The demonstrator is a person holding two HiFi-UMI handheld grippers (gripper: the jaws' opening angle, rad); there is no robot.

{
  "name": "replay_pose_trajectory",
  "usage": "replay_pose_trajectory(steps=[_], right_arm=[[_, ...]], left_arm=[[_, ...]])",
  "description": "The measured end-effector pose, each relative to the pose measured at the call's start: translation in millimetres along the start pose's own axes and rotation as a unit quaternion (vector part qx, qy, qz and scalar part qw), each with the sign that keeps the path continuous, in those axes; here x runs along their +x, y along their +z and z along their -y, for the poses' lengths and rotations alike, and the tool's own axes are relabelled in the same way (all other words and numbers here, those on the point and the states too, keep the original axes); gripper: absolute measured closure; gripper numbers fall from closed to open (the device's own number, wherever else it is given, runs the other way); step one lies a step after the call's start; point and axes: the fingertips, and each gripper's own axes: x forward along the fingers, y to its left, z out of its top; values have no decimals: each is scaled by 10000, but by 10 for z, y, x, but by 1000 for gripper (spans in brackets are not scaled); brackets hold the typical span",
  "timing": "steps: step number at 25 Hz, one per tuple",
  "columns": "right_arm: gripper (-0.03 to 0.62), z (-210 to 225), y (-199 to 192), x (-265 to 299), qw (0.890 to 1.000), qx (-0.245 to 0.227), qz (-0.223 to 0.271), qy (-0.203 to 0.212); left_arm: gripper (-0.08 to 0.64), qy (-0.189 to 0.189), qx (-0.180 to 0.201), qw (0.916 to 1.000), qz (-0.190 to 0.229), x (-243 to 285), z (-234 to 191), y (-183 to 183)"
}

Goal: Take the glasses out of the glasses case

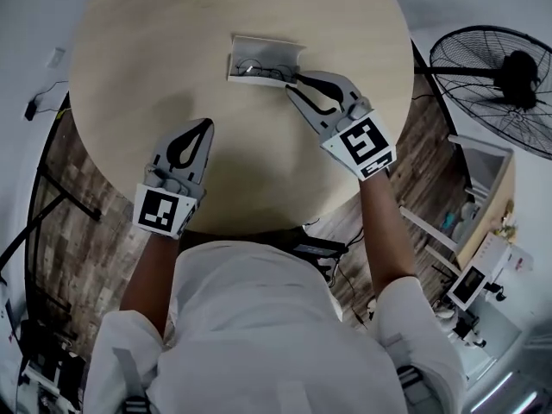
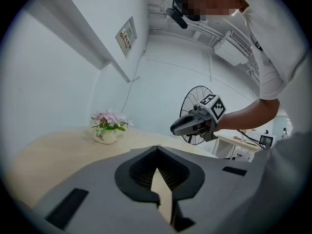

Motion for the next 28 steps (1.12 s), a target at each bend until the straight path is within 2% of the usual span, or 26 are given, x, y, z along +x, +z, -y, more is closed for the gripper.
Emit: replay_pose_trajectory(steps=[5,10,16,28], right_arm=[[509,24,-124,259,9984,-300,-412,239],[506,48,-261,461,9949,-501,-723,497],[506,55,-512,654,9897,-638,-1077,692],[506,81,-735,968,9748,-981,-1741,989]], left_arm=[[548,-7,-124,9999,-84,74,-46,-151],[548,-76,-242,9982,-550,66,-21,-388],[548,-97,-284,9977,-607,41,-13,-487],[548,-139,-456,9968,-638,99,-18,-577]])
